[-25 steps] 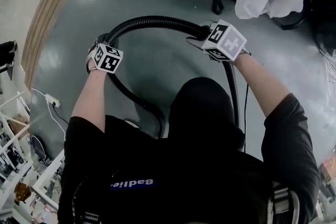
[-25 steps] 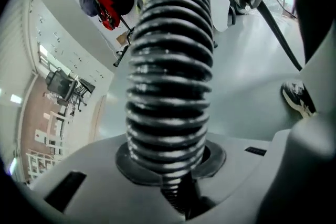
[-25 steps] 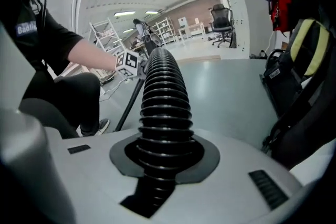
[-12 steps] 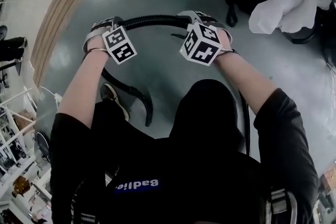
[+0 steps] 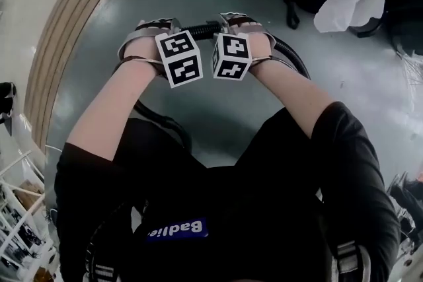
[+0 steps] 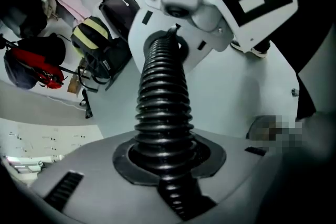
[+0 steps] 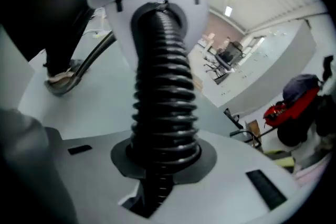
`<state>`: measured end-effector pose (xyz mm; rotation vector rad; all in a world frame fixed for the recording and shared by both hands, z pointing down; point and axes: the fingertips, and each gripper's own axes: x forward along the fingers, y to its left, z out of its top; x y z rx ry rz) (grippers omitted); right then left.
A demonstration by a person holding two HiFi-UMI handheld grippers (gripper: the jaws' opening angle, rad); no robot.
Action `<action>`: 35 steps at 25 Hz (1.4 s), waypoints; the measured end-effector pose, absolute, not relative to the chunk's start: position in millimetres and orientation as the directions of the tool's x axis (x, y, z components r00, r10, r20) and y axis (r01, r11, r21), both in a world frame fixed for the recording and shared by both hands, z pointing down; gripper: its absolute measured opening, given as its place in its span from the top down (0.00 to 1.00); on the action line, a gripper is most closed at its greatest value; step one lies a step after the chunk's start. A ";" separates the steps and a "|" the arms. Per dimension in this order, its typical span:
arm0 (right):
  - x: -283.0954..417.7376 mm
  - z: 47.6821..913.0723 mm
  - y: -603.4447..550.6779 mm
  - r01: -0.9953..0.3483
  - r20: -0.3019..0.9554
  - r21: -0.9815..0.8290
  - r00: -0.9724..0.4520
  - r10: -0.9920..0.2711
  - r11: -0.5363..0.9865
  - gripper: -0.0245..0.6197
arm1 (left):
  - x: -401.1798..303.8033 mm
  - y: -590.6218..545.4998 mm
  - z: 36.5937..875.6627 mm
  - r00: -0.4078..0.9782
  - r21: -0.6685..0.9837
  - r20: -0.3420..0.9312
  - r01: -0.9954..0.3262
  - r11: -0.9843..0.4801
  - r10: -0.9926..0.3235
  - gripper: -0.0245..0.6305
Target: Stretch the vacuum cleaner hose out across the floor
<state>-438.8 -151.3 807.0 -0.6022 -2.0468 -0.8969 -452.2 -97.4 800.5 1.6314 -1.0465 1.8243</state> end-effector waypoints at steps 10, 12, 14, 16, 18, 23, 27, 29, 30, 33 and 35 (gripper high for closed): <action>-481.3 805.2 -185.3 0.376 0.871 0.293 -0.485 -0.083 0.879 0.86 | -531.2 -36.5 849.0 -0.034 -0.239 0.902 -0.869 -0.433 -0.430 0.50; -486.3 798.4 -191.9 0.276 0.877 0.250 -0.470 -0.096 0.928 0.86 | -543.2 -16.1 868.2 0.045 -0.147 0.883 -0.919 -0.365 -0.467 0.48; -494.0 785.5 -198.3 0.166 0.877 0.195 -0.472 -0.096 0.967 0.86 | -557.5 -1.2 885.7 0.106 -0.065 0.852 -0.950 -0.305 -0.512 0.47; -499.7 767.8 -202.0 0.082 0.873 0.153 -0.479 -0.095 0.985 0.86 | -576.7 7.7 901.6 0.118 -0.019 0.821 -0.972 -0.233 -0.559 0.47; -497.3 751.9 -201.5 0.055 0.875 0.154 -0.470 -0.110 0.987 0.86 | -594.3 9.0 914.3 0.104 -0.006 0.801 -0.983 -0.182 -0.589 0.47; -474.2 747.7 -196.5 0.188 0.908 0.280 -0.370 -0.197 0.941 0.85 | -630.4 20.6 920.0 0.073 -0.095 0.859 -0.950 -0.298 -0.506 0.62; -441.1 768.8 -186.6 0.340 0.954 0.252 -0.246 -0.173 0.906 0.85 | -667.0 33.2 896.5 -0.010 -0.225 0.909 -0.854 -0.470 -0.418 0.66; -435.4 778.6 -181.1 0.379 0.965 0.218 -0.219 -0.142 0.900 0.84 | -688.0 41.0 889.8 -0.068 -0.276 0.930 -0.777 -0.566 -0.361 0.67; -438.5 782.8 -180.0 0.397 0.969 0.203 -0.215 -0.124 0.895 0.81 | -700.0 46.2 887.4 -0.105 -0.299 0.936 -0.739 -0.603 -0.335 0.69; -451.0 803.3 -167.5 0.449 0.978 0.142 -0.201 -0.055 0.882 0.69 | -726.0 66.6 881.0 -0.208 -0.346 0.937 -0.653 -0.673 -0.281 0.72; -458.0 818.8 -157.6 0.481 0.981 0.112 -0.193 -0.020 0.870 0.61 | -739.5 73.8 877.1 -0.261 -0.367 0.930 -0.607 -0.705 -0.259 0.73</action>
